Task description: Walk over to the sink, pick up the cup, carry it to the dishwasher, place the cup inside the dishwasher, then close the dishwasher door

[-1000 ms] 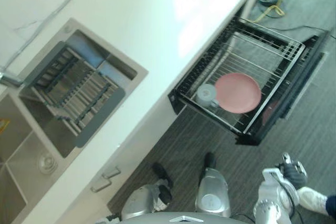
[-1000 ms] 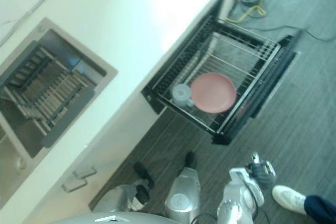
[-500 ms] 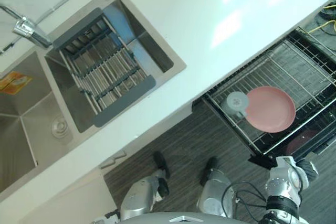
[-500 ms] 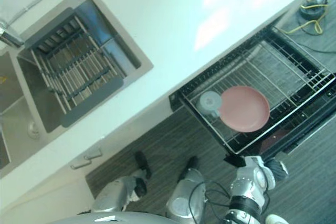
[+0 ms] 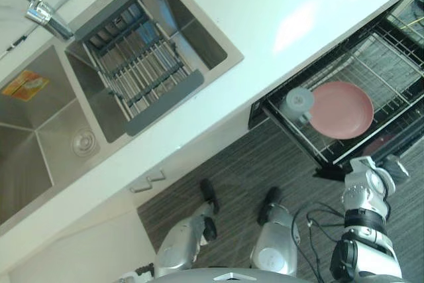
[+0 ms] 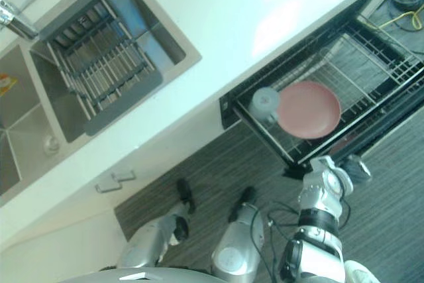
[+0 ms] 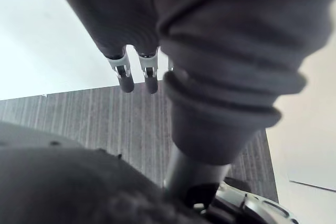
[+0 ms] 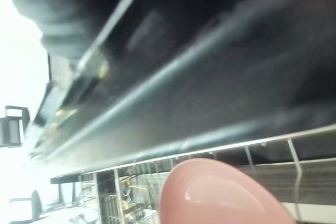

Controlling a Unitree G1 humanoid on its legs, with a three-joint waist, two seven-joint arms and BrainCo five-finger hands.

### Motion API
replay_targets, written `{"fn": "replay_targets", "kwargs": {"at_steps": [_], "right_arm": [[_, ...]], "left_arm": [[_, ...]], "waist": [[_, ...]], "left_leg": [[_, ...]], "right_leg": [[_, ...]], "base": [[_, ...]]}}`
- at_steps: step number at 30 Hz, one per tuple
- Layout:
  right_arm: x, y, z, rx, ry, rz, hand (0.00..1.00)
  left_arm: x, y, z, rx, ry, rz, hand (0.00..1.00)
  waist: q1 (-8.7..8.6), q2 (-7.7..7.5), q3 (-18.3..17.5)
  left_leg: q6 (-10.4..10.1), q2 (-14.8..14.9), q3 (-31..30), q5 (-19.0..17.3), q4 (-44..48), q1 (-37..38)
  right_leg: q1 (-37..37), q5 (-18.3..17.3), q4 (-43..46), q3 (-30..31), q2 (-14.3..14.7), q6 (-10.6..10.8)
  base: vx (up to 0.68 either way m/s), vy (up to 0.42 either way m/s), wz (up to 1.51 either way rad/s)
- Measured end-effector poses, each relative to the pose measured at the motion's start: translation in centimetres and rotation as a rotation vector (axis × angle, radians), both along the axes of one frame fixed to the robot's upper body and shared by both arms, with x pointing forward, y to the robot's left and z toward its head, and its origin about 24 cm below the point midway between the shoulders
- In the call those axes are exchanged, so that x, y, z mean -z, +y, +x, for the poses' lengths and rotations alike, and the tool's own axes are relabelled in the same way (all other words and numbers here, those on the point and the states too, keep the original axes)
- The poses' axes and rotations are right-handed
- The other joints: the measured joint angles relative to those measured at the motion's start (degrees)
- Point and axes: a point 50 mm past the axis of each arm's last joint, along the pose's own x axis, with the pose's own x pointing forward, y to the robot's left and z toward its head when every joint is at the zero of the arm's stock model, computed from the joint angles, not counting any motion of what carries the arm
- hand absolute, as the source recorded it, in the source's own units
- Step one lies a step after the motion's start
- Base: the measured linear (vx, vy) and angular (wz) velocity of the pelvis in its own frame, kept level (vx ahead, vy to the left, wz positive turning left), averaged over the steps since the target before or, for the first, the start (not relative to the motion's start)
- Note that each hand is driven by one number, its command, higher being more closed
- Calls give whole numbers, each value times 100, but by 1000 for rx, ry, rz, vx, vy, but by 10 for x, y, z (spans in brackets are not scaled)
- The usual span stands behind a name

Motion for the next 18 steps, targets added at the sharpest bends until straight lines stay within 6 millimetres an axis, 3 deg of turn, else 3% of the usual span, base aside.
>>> {"fn": "replay_targets", "kwargs": {"at_steps": [2,4,5,6,9,12,16,18], "right_arm": [[-12,11,18,-111,32,-80,100],[-43,22,42,-181,-41,-131,100],[-51,24,47,-187,-64,-133,100],[-63,29,56,-205,-92,-133,100],[-90,35,70,-345,-42,-343,100],[-118,44,85,-425,-47,-456,100],[-135,66,103,-544,-17,-564,100],[-131,65,105,-534,26,-579,100]], "left_arm": [[0,-3,2,9,-6,-16,0],[0,-6,4,10,-21,-32,0],[0,-7,3,12,-25,-35,0],[1,-6,2,11,-29,-38,0],[1,-8,4,-10,-68,-58,0],[-2,-11,13,-9,-155,-73,0],[-8,-16,29,12,-275,-76,0],[-9,-16,31,9,-308,-69,0]], "waist": [[45,154,82],[78,377,243],[85,407,270],[144,416,263],[314,406,271],[355,406,271],[542,405,271],[635,387,284]], "left_leg": [[-27,-12,-194,27,-9,-72],[-32,-19,-387,30,-23,-156],[-65,-19,-449,52,-26,-182],[-127,-12,-483,97,-60,-259],[-161,-9,-729,335,-172,-389],[-173,-15,-917,470,-172,-518],[-140,-3,-1103,580,-151,-746],[-117,7,-1129,741,-142,-825]], "right_leg": [[-10,32,-36,-64,17,-15],[-22,53,-23,-188,13,-35],[-31,60,-6,-228,10,-46],[-130,78,75,-276,-12,-86],[-346,-41,410,-404,-79,-186],[-445,-297,813,-616,-233,-258],[-568,-605,1209,-932,-380,-351],[-615,-742,1391,-1024,-431,-374]], "base": [[-88,-16,18],[-92,-43,21],[-80,-62,22],[-75,-119,21],[-55,-145,23],[-43,-140,39],[-61,-188,45],[-32,-145,35]]}}
